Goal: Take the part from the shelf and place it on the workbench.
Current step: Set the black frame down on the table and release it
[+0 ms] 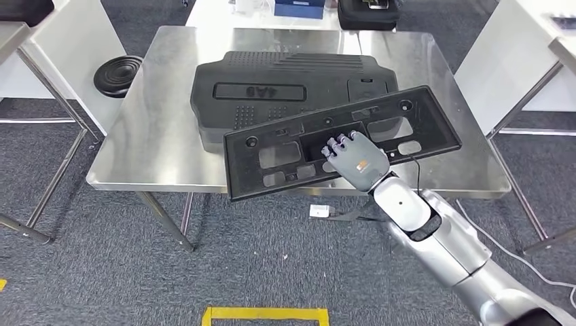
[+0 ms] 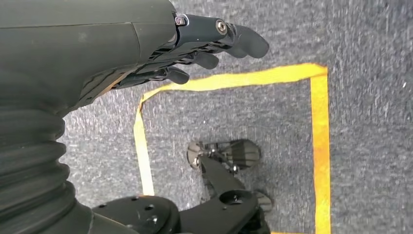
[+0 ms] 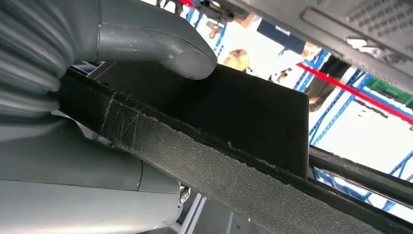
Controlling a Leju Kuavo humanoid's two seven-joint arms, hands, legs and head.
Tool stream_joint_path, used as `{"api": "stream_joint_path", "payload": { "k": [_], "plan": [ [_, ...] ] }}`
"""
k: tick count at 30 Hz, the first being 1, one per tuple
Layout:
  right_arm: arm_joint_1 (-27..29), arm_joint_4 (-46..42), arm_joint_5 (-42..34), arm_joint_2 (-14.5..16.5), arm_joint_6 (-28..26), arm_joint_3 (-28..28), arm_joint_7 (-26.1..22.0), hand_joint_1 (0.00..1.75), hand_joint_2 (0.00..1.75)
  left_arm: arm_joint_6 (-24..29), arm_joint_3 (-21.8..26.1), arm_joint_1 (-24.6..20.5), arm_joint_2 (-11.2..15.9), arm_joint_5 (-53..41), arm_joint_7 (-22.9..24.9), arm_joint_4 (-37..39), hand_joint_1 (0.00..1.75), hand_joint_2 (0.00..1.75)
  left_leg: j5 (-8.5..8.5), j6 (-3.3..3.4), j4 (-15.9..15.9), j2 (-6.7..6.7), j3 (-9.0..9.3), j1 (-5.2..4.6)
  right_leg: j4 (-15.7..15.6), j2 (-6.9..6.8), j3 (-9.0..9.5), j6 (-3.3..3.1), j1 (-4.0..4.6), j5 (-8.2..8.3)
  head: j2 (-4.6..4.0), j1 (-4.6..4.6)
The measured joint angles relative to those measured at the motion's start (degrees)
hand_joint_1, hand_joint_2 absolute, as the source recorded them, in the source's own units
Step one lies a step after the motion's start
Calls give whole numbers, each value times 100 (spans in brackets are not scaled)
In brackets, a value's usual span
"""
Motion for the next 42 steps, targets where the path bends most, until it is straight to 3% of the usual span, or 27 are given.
{"api": "stream_joint_path", "payload": {
  "k": [1,4,8,9,10,12,13,15,19,20,22,24,25,27,29,30,32,34,35,38,39,40,42],
  "plan": [
    [-2,14,1,8,1,0,-1,175,175,1,0,1,0,0,1,0,0,175,-11,-24,-9,-2,9,-8,-14,1,17,-35,10,0,0,-3],
    [-6,39,1,40,3,-2,-1,175,175,1,0,5,10,-1,2,-2,0,175,-131,-115,152,49,-50,4,-76,-6,100,-142,-79,-6,0,-6],
    [-14,74,1,87,5,3,-2,175,175,1,-1,11,12,-4,3,1,0,175,-660,-244,1500,116,-735,78,-95,-16,237,-245,-114,-78,0,-6],
    [-12,86,1,98,6,6,-2,175,175,1,-2,13,13,-5,3,2,0,175,-635,-269,1627,126,-838,102,-93,-12,265,-241,-122,-100,0,-6],
    [-11,97,2,108,7,9,-3,175,175,1,-2,15,15,-7,3,2,0,175,-499,-291,1533,139,-831,126,-91,-6,300,-225,-135,-127,0,-8],
    [-13,114,5,128,10,11,-3,175,175,0,-2,15,22,-7,3,2,0,175,-54,-338,803,161,-523,177,-76,6,386,-150,-166,-203,0,-10],
    [-19,121,8,133,11,9,-1,175,175,0,-2,13,23,-7,3,5,0,175,84,-349,429,159,-334,185,-56,10,413,-103,-161,-244,0,-15],
    [-29,138,18,139,4,6,18,175,175,-2,-2,8,18,-5,5,10,0,175,138,-314,78,146,-146,179,-47,14,424,-21,-135,-286,0,-14],
    [2,162,57,164,-95,-15,117,175,175,-1,-2,9,19,4,10,11,0,175,97,-116,43,114,-111,137,40,8,364,81,-136,-362,0,9],
    [11,168,68,166,-131,-31,147,175,175,-1,-2,9,21,8,10,11,0,175,90,-71,32,107,-97,138,271,8,231,76,-141,-456,0,16],
    [50,191,100,172,-200,-64,220,175,175,0,0,9,24,15,10,11,0,175,67,-5,27,94,-86,124,1061,8,-243,34,-130,-704,0,33],
    [133,226,122,188,-240,-96,294,175,175,1,2,13,23,18,13,11,0,175,34,28,28,76,-65,100,1650,8,-670,37,-108,-793,0,37],
    [176,243,126,200,-253,-116,322,175,175,1,2,14,23,19,15,11,0,175,14,37,28,66,-42,90,1630,8,-731,62,-97,-701,0,38],
    [221,265,128,224,-280,-164,362,175,175,1,2,14,21,20,18,11,0,175,-35,32,27,49,26,78,927,6,-494,116,-69,-297,0,38],
    [226,275,131,245,-335,-212,425,175,175,1,3,10,14,20,20,11,0,175,-96,-6,29,38,81,49,194,4,-159,79,-21,5,0,35],
    [226,279,132,252,-362,-225,466,175,175,1,3,8,10,20,20,11,0,175,-120,-31,25,35,94,39,35,4,-76,37,1,49,0,32],
    [229,286,132,258,-396,-232,532,175,175,2,4,6,9,21,22,11,0,175,-156,-84,-2,40,122,34,-23,6,-32,-49,19,38,0,29],
    [241,290,132,271,-410,-238,567,175,175,3,4,7,10,22,23,9,0,175,-227,-139,66,62,118,44,-75,5,49,-128,-39,24,0,24],
    [245,291,132,281,-419,-242,589,175,175,3,5,6,11,23,23,8,0,175,-320,-168,249,76,48,46,-104,2,108,-167,-73,11,0,17],
    [266,304,132,314,-431,-239,667,175,175,1,8,13,9,25,23,8,0,175,-733,-243,1321,112,-511,82,-127,-2,245,-264,-92,-66,0,8],
    [282,312,132,324,-435,-236,694,175,175,1,8,17,8,25,25,8,0,175,-762,-263,1555,122,-677,97,-127,2,282,-274,-91,-96,0,8],
    [301,318,132,334,-446,-234,731,175,175,2,9,21,8,25,27,9,0,175,-671,-279,1574,131,-744,110,-126,10,324,-268,-93,-129,0,7],
    [341,325,132,348,-503,-234,836,175,175,7,10,24,14,30,29,9,0,175,-202,-297,986,150,-560,141,-119,29,432,-219,-108,-211,0,5]
  ]
}}
